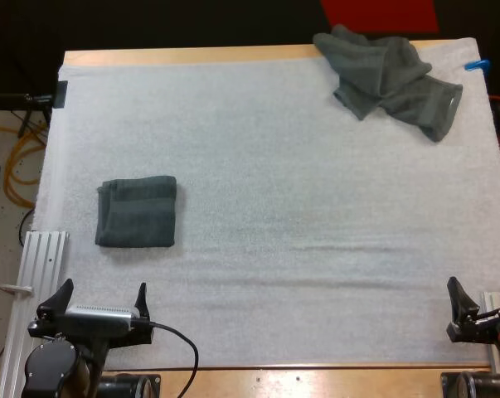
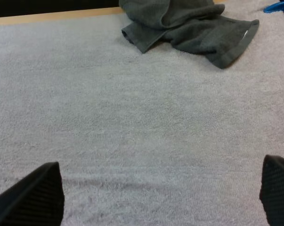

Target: Pick towel from pile fold and stack

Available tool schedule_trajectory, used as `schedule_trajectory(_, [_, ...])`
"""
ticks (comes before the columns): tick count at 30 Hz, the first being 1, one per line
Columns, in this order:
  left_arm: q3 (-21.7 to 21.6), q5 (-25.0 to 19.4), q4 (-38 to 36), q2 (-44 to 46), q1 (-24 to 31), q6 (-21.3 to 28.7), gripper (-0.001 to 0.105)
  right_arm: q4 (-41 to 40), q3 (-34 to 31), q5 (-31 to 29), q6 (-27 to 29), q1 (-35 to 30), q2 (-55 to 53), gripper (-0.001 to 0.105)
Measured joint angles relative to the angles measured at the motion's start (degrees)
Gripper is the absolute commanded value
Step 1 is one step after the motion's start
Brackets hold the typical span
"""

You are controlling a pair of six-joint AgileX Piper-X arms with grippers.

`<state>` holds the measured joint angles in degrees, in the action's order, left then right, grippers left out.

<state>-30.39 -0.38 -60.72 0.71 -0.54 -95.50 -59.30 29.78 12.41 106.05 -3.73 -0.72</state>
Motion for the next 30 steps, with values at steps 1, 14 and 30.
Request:
schedule_trajectory(1, [0.0,0.0,0.0,0.0,0.0,0.0,0.105,0.0,0.0,0.0,0.0,0.0,0.0,0.082])
schedule_trajectory(14, [0.1,2.6,0.6,0.0,0.0,0.0,0.105,0.0,0.0,0.0,0.0,0.0,0.0,0.082])
schedule_trajectory(30, [-11.6,21.3,5.3,-11.4,-0.4,1.5,0.105,1.3,11.3,3.3,-1.5,0.0,15.8,0.082])
